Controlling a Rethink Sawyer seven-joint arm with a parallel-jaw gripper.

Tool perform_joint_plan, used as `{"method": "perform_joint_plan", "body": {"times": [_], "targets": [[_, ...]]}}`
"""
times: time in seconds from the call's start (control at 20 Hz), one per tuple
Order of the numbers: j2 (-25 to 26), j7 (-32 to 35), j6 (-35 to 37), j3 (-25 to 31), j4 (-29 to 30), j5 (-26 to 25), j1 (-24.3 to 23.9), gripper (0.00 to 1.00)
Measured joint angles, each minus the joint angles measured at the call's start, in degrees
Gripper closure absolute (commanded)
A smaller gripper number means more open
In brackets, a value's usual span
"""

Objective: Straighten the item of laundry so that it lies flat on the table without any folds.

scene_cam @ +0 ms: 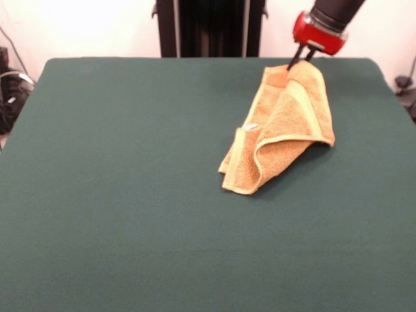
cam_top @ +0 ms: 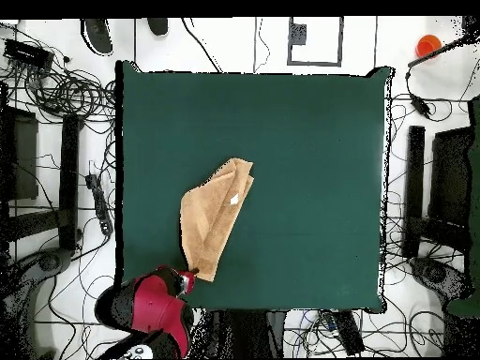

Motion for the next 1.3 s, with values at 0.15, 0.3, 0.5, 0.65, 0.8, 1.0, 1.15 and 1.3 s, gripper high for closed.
{"method": "perform_joint_plan", "body": {"times": [0.15,0.3,0.5,0.65,0.8,1.0,1.15,1.3], "targets": [[-0.1,0.3,0.0,0.0,0.1,1.1,0.6,1.0],[-0.4,1.1,0.0,0.1,0.6,2.0,0.4,1.0],[-0.5,3.2,-0.7,0.3,1.4,2.9,0.0,1.0],[-0.5,5.4,-2.2,0.7,2.0,3.0,-0.4,1.0],[-0.6,7.1,-3.2,1.0,2.5,3.0,-0.4,1.0],[-0.5,8.8,-3.7,1.2,2.7,3.0,-0.4,1.0],[-0.4,9.7,-3.7,1.2,2.7,3.0,-0.3,1.0],[-0.4,9.8,-3.7,1.2,2.7,3.0,-0.3,1.0]]}}
